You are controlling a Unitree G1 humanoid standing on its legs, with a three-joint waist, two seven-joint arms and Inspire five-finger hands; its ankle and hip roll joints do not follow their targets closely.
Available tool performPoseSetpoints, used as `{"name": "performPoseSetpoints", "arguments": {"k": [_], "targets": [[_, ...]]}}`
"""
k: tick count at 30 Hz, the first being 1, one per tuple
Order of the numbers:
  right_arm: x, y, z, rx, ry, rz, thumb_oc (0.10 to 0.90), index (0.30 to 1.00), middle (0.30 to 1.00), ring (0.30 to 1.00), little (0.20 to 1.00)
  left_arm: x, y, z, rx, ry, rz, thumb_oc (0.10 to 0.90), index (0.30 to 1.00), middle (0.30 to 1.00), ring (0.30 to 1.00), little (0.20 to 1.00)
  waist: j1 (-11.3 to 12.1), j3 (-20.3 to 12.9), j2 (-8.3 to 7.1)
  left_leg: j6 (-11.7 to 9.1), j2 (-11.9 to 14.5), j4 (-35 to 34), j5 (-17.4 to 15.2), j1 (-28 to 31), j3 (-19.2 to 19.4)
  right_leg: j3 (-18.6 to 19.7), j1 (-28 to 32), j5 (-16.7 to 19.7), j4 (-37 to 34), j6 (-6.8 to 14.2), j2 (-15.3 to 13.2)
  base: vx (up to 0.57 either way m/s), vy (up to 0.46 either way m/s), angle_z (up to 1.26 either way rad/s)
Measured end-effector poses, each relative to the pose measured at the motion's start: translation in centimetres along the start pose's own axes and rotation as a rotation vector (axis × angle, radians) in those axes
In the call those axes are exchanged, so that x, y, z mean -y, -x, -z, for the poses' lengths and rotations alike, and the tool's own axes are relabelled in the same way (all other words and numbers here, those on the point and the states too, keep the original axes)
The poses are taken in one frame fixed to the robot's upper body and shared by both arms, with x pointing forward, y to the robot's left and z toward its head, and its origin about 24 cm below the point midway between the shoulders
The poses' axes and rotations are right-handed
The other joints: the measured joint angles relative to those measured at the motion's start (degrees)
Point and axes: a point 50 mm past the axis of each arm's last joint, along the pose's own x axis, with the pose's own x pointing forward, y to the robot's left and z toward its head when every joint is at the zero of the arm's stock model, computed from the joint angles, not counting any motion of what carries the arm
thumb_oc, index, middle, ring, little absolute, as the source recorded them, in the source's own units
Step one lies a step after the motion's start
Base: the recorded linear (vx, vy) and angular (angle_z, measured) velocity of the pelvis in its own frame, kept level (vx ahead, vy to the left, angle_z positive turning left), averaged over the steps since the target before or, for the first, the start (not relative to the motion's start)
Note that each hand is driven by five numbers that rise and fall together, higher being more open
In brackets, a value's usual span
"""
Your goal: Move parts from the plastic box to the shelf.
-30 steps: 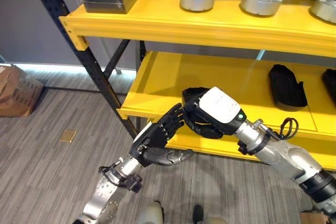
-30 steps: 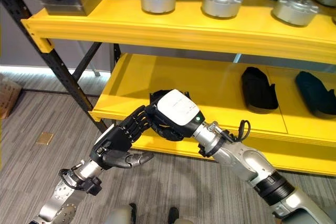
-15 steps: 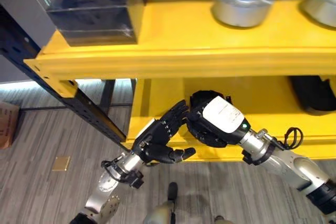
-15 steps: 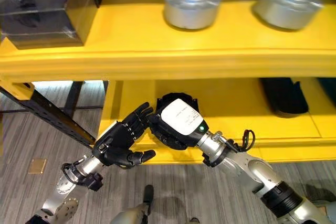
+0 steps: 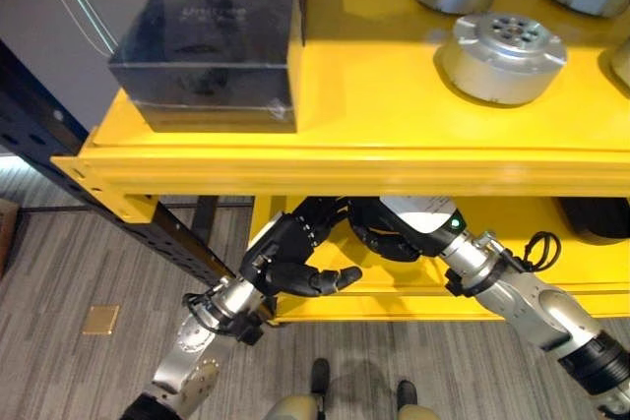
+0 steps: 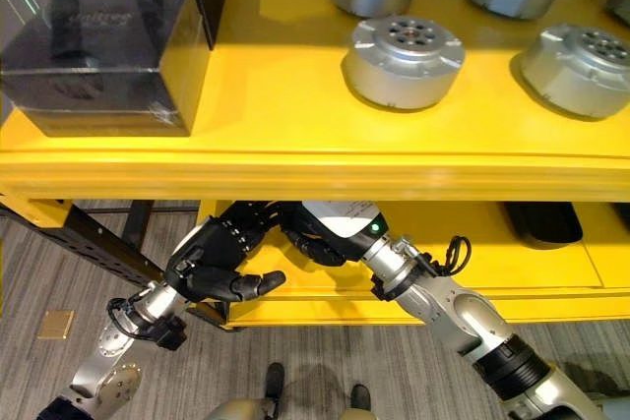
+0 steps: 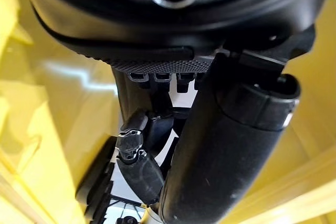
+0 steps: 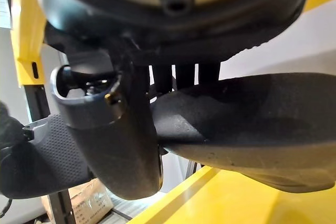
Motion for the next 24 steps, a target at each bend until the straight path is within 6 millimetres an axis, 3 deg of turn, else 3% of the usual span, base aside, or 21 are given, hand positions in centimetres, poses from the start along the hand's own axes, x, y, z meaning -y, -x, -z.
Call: {"name": "performPoseSetpoints", "arguments": {"k": [1,2,7,9,12,17,20,21,22,23,24], "targets": [[0.0,-0.3,0.0,0.005,0.003,-0.003,0.4,0.3,0.3,0.3,0.3,-0.1,0.0,0.0,0.001,-0.002,-0.005,0.9,1.0,1.0,1.0,1.0,-0.01,-0.04,-0.92,-0.7,-0.04,0.0,-0.09,0.02,0.04,0.08,0.36,2.23,-1.12,-0.14,0.16,-0.06,-0.158,-0.07],[-0.1,-0.5,0.2,0.002,0.006,-0.014,0.4,0.3,0.3,0.3,0.3,0.0,0.0,0.2,0.003,0.008,-0.013,0.9,1.0,1.0,1.0,1.0,-0.17,-0.15,-0.47,-1.62,1.12,-0.03,-0.12,0.0,-0.22,-0.01,0.87,3.57,-2.1,-0.07,1.29,-0.05,-0.144,-0.09],[0.0,-0.4,0.9,-0.007,0.034,-0.055,0.4,0.3,0.3,0.3,0.3,0.6,0.6,0.4,-0.004,0.021,-0.006,0.9,1.0,1.0,1.0,1.0,-0.5,-0.65,0.58,-5.03,7.19,-0.03,0.31,0.23,-0.09,0.11,0.56,4.1,-2.33,-3.31,7.35,-0.04,-0.171,-0.13],[0.0,-0.3,1.0,-0.009,0.038,-0.063,0.4,0.3,0.3,0.3,0.3,0.7,0.8,0.5,-0.009,0.026,-0.009,0.9,1.0,1.0,1.0,1.0,-0.78,-0.88,1.0,-5.29,8.03,-0.03,0.36,0.29,-0.02,0.11,0.55,4.1,-2.33,-3.82,8.19,-0.02,-0.193,-0.08],[-0.1,0.0,1.2,-0.019,0.03,-0.099,0.4,0.3,0.3,0.3,0.3,1.0,1.9,1.2,-0.022,0.068,-0.057,0.9,1.0,1.0,1.0,1.0,-1.43,-2.32,3.6,-5.5,10.47,-0.02,0.37,0.52,0.23,0.0,0.68,3.79,-2.39,-5.38,10.71,-0.05,-0.347,-0.06],[-0.5,-0.1,1.5,-0.045,0.002,-0.122,0.4,0.3,0.3,0.3,0.3,1.1,2.8,2.2,-0.017,0.117,-0.129,0.9,1.0,1.0,1.0,1.0,0.16,-2.56,4.75,-6.64,13.44,0.58,0.97,-0.31,0.34,-1.95,0.36,3.38,-2.4,-7.83,13.45,-0.11,-0.201,0.02],[-0.9,0.2,2.0,-0.065,0.001,-0.151,0.4,0.3,0.3,0.3,0.3,0.8,3.1,2.7,-0.037,0.12,-0.143,0.9,1.0,1.0,1.0,1.0,0.64,-2.54,5.55,-6.73,13.5,2.16,1.57,-2.54,1.46,-4.66,-0.35,3.92,-2.07,-8.68,13.92,-0.12,-0.036,0.27],[-1.7,0.7,2.6,-0.089,-0.006,-0.181,0.4,0.3,0.3,0.3,0.3,0.8,3.1,2.9,-0.047,0.124,-0.139,0.9,1.0,1.0,1.0,1.0,-0.02,-2.55,5.93,-6.58,12.84,4.38,2.22,-4.55,5.47,-6.05,-1.16,3.41,-2.01,-9.59,12.8,-0.09,0.039,0.57],[-2.4,1.1,2.8,-0.104,-0.01,-0.205,0.4,0.3,0.3,0.3,0.3,0.9,3.0,3.0,-0.048,0.126,-0.139,0.9,1.0,1.0,1.0,1.0,-0.27,-2.51,6.07,-6.29,11.47,8.36,-0.66,-5.49,8.26,-6.16,-1.63,2.89,-1.31,-9.47,11.38,-0.03,0.106,0.42],[-2.8,1.2,2.6,-0.101,-0.019,-0.2,0.4,0.3,0.3,0.3,0.3,1.1,2.7,3.0,-0.048,0.122,-0.131,0.9,1.0,1.0,1.0,1.0,-0.71,-2.51,5.89,-5.06,9.32,12.11,-3.37,-6.11,8.35,-6.19,-2.18,2.77,-0.13,-9.28,9.24,0.03,0.124,0.11],[-3.7,1.1,2.2,-0.096,-0.034,-0.197,0.4,0.3,0.3,0.3,0.3,1.2,2.1,3.0,-0.053,0.109,-0.125,0.9,1.0,1.0,1.0,1.0,-1.73,-2.58,4.7,-3.43,6.34,14.23,-6.12,-5.44,7.76,-6.4,-1.32,3.01,0.38,-7.99,5.96,0.07,0.126,0.18]]}}
